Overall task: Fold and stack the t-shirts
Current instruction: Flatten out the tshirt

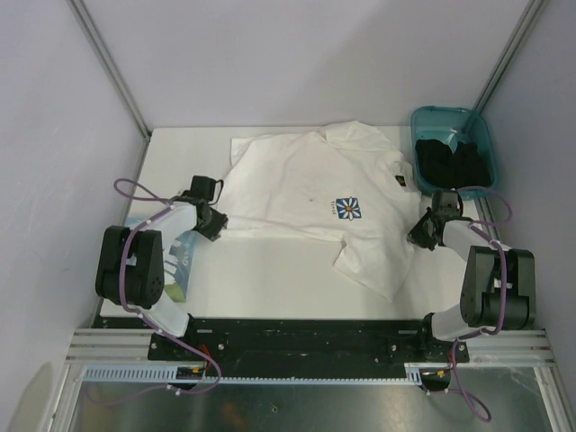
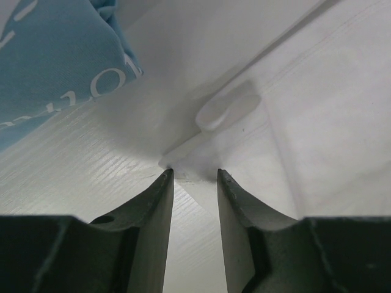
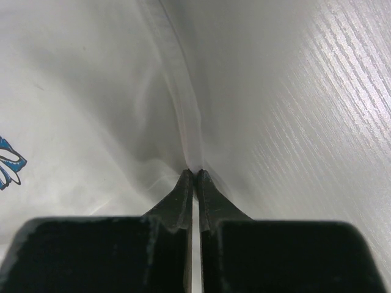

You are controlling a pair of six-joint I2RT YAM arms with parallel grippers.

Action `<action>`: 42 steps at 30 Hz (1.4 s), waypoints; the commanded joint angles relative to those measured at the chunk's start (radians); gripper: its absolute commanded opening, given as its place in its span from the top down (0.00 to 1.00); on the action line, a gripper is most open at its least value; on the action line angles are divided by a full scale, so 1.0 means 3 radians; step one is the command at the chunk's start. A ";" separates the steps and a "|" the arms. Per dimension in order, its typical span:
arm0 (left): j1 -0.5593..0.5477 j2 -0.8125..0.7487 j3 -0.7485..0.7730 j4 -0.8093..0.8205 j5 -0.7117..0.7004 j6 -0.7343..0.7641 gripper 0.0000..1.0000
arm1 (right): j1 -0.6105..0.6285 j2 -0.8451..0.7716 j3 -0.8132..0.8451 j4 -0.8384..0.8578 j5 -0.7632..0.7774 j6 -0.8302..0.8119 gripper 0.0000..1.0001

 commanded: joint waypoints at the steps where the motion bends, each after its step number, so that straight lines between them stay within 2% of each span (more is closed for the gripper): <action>1: 0.0024 0.0074 0.0091 0.0024 -0.0061 -0.0082 0.61 | 0.0023 0.0026 0.0114 0.0076 -0.0020 -0.0032 1.00; 10: 0.0030 0.0097 0.0092 0.0027 -0.0066 -0.0079 0.68 | 0.0024 0.0018 0.0114 0.0069 -0.0013 -0.0036 1.00; 21: 0.0026 -0.0103 0.0009 0.0022 -0.0147 0.0004 0.90 | 0.0002 -0.0028 0.0117 0.0047 -0.0008 -0.0050 1.00; 24: 0.0028 -0.0241 -0.0036 0.0012 -0.0188 0.0081 0.93 | -0.0044 -0.0068 0.0115 0.0036 -0.0026 -0.0056 1.00; 31: 0.0035 -0.0753 -0.0129 -0.0043 -0.0316 0.0374 0.99 | -0.0242 -0.0403 0.0181 -0.0190 -0.0148 -0.0046 1.00; 37: 0.0054 -0.1457 -0.0130 -0.0159 -0.0476 0.0757 1.00 | -0.0352 -0.1005 0.0394 -0.0663 -0.0233 -0.0009 1.00; 42: 0.0068 -0.2092 0.0083 -0.0305 -0.0530 0.1111 1.00 | -0.0642 -0.1630 0.0720 -0.1171 -0.0437 0.0071 1.00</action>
